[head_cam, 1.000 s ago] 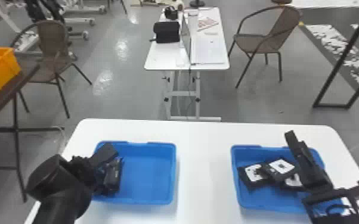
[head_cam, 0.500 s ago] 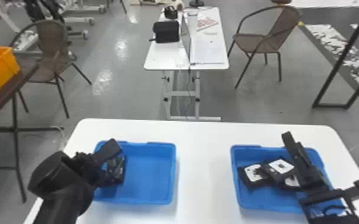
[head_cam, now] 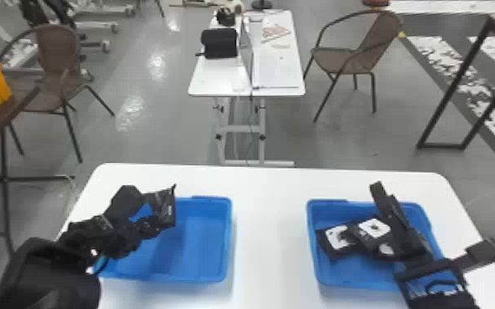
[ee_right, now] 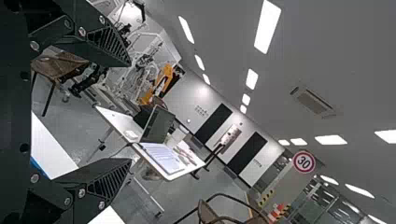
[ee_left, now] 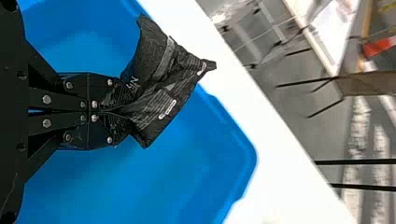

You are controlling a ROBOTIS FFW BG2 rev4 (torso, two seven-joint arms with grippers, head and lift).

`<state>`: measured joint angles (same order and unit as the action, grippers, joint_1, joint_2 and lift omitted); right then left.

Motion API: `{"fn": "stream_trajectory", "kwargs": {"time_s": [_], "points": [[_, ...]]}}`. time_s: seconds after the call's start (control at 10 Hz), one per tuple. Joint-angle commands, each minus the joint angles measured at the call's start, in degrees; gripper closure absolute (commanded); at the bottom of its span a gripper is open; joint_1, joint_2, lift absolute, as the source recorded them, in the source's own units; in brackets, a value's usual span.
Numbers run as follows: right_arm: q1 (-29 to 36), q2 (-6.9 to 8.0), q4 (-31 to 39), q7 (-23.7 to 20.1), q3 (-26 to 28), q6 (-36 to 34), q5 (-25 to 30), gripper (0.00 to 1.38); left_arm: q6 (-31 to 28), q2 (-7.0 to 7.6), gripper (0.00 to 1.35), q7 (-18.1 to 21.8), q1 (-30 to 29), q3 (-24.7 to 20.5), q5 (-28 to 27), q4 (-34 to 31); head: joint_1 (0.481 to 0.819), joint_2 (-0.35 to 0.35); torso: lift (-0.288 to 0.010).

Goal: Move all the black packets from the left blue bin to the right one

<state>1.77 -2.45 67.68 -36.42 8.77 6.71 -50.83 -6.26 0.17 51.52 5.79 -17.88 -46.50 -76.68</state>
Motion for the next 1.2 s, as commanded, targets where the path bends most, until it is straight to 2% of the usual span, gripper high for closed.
{"fn": "stream_trajectory", "kwargs": {"time_s": [0.0, 0.1, 0.3, 0.5, 0.7, 1.1], "points": [[0.3, -0.01, 0.7, -1.0, -0.5, -0.6, 1.3, 0.32, 2.0, -0.32, 1.21, 0.1, -3.1, 2.8, 7.2, -6.7, 0.695, 0.007, 0.0], [0.1, -0.1, 1.6, -2.3, -0.5, -1.4, 4.3, 0.32, 2.3, -0.26, 1.21, 0.8, -2.7, 6.7, 9.6, -8.8, 0.695, -0.003, 0.0], [-2.4, -0.8, 1.6, -6.0, -2.0, -4.0, 10.5, 0.32, 3.2, 1.24, 1.21, 2.4, 1.3, 15.3, 13.5, -8.6, 0.695, -0.054, 0.0], [-5.2, -2.21, 0.5, -6.9, -4.9, -5.3, 12.2, 0.32, 4.6, 1.5, 1.21, 3.6, 6.6, 22.6, 16.4, -4.5, 0.695, -0.088, 0.0], [-7.4, -2.21, -0.4, -6.9, -6.0, -5.3, 12.6, 0.32, 6.0, 0.98, 1.21, 4.3, 10.7, 26.1, 22.1, 2.2, 0.695, -0.133, 0.0], [-11.8, -1.68, -1.9, -6.8, -8.2, -5.3, 13.6, 0.32, 7.8, -0.32, 1.21, 5.8, 15.1, 29.8, 25.6, 9.0, 0.695, -0.169, 0.0]]}}
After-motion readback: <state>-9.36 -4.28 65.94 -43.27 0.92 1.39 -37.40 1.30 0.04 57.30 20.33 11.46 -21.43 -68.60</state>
